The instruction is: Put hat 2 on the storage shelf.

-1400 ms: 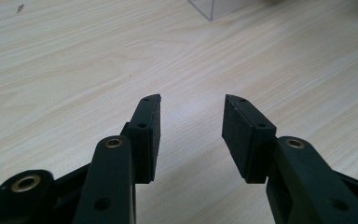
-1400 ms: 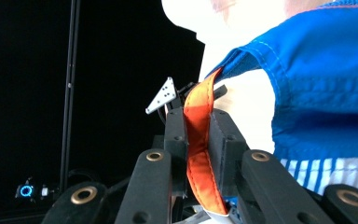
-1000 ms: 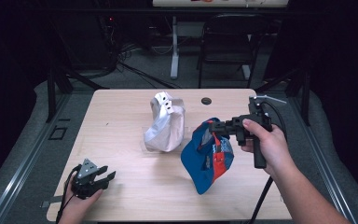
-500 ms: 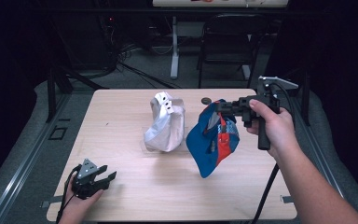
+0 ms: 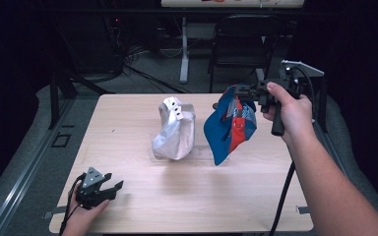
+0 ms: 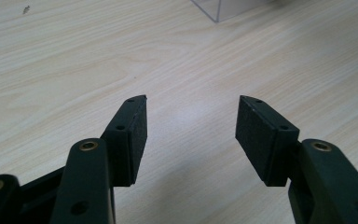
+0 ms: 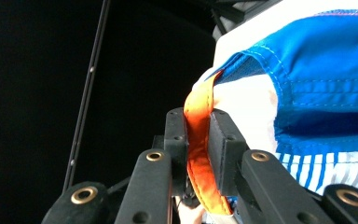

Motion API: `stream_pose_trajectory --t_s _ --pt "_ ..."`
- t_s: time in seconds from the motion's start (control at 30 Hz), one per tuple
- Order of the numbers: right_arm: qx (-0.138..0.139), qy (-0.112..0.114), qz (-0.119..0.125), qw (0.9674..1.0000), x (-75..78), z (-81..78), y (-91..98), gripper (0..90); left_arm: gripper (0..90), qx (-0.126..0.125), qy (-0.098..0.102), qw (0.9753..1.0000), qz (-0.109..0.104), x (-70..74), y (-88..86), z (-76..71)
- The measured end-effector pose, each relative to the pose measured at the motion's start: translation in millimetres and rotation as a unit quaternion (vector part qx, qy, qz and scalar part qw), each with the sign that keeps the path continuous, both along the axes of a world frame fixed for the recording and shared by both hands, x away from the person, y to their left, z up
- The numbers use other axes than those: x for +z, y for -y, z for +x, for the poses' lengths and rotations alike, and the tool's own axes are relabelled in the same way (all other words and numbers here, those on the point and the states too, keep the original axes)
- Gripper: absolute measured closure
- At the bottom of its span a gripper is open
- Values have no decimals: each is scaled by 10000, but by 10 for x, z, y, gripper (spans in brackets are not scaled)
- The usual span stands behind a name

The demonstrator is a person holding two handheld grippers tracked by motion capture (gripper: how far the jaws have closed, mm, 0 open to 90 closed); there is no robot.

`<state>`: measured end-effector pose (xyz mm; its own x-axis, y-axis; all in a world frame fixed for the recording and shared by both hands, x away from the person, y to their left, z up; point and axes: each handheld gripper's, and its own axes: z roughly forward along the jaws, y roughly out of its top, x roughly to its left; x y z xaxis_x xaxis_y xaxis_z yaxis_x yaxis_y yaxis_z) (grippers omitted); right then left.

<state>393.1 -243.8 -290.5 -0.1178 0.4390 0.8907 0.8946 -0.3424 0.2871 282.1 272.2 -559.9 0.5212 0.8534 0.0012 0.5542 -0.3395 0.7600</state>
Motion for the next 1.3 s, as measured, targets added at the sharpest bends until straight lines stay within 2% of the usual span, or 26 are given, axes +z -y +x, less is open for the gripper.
stream_pose_trajectory --t_s 0.33,0.43,0.47,0.53,0.67,0.83,1.13,1.27,1.3 --pt "-247 -28 -193 9995 19 221 -60 788 438 -2 -40 10000 32 4 -29 11" --pt "-329 -69 -227 9992 -9 276 -56 788 438 5 -62 10000 58 13 -38 7" --pt "-409 -96 -229 9989 -18 290 -60 788 438 22 12 10000 -1 2 -37 11" --pt "-441 -124 -268 9986 -40 315 -50 788 438 40 3 10000 -7 3 -43 10" --pt "-585 -208 -233 9978 -108 365 -38 788 438 47 -8 10000 11 4 -51 14" --pt "-640 -249 -347 9970 -181 404 -42 787 438 47 5 10000 15 7 -54 13" --pt "-708 -311 -313 9965 -274 432 -103 787 438 50 2 10000 20 6 -52 15" --pt "-536 -335 -362 9973 -329 442 -159 786 438 54 8 10000 21 6 -54 16" --pt "-570 -356 -360 9971 -339 441 -182 786 438 54 8 10000 21 6 -54 16"
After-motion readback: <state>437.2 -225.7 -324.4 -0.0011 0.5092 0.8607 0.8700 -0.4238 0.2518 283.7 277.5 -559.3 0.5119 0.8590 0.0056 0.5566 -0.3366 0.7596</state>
